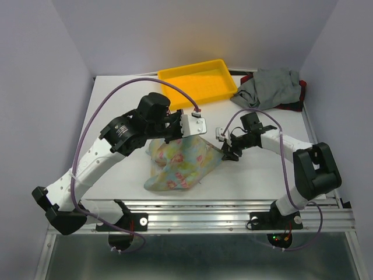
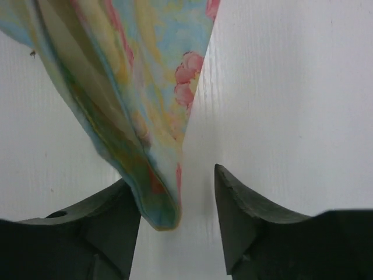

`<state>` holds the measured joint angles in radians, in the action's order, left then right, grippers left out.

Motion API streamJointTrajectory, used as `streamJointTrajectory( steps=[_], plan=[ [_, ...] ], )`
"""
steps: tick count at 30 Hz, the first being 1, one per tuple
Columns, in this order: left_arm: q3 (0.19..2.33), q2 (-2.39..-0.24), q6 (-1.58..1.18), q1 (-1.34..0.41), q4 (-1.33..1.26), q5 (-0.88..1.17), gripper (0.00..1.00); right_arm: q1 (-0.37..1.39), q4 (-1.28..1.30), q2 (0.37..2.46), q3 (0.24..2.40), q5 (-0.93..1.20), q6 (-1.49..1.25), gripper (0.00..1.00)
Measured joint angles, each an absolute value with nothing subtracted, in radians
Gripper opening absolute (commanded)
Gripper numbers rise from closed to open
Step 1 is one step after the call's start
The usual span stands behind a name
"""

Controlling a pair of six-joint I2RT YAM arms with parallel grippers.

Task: Fold and stack the skirts
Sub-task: Flatten the skirt out

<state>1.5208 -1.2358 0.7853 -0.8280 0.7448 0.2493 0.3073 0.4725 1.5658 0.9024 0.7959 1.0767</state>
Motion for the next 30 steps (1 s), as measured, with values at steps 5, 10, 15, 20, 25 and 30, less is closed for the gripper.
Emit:
streamJointTrajectory(
  steps=[5,10,15,20,25,30],
  plan=[
    [1.521,-1.247,0.711,-0.741,0.72,0.262,0.0,0.327,0.405,1.602,0.91,0.739,0.995,0.01],
    [1.517,-1.351,0.627,-0.567,0.676,0.301,0.0,0.273,0.394,1.611,0.969,0.678,0.907,0.01],
    [1.528,-1.55,0.569,-0.527,0.591,0.3,0.0,0.226,0.45,1.65,1.101,0.572,0.813,0.01],
    [1.743,-1.937,0.5,-0.502,0.539,0.296,0.0,0.226,0.572,1.928,1.457,0.473,0.691,0.01],
    [2.009,-2.271,0.448,-0.455,0.553,0.26,0.0,0.228,0.654,2.14,1.677,0.389,0.582,0.01],
    [2.119,-2.398,0.426,-0.406,0.561,0.207,0.0,0.228,0.72,2.244,1.82,0.325,0.532,0.01]
  ],
)
